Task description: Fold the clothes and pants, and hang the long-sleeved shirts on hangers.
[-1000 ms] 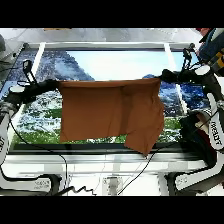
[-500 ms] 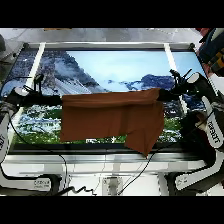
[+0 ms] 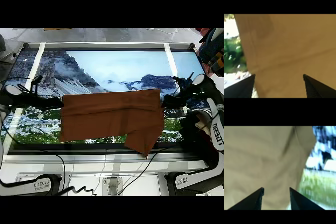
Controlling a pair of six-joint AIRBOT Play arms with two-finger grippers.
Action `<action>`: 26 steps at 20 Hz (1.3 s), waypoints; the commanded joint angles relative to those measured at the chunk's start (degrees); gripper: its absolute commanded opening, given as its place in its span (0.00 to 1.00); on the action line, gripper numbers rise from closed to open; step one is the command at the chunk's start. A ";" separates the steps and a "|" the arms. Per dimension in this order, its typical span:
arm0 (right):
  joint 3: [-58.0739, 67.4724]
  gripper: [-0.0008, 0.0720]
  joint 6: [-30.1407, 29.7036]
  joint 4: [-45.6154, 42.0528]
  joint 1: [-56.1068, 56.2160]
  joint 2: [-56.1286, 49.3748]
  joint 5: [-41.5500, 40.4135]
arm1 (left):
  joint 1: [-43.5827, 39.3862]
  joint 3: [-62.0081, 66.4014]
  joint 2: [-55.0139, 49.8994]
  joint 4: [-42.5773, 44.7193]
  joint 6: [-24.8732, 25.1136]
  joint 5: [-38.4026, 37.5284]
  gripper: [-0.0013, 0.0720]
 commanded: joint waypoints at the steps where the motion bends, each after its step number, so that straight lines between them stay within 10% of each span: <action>1: -9.27 0.50 -2.51 -0.59 -4.50 6.51 6.84 | 2.16 0.02 8.46 3.98 -0.28 -3.08 0.97; 8: -46.64 0.50 -8.83 11.93 -7.91 23.26 -10.34 | 5.05 -0.17 18.71 4.11 -0.52 -4.50 0.97; 17: -55.08 0.43 -12.07 21.03 -7.87 23.32 -26.08 | 9.57 -10.95 18.58 5.25 -2.23 -0.09 0.97; 19: -55.06 0.04 -12.15 21.64 -7.87 23.37 -27.15 | 10.88 -15.30 18.60 5.22 -2.23 -2.05 0.97; 26: -55.06 0.03 -13.60 22.47 -7.87 23.50 -27.04 | 12.15 -29.88 18.60 4.74 -2.14 -2.64 0.88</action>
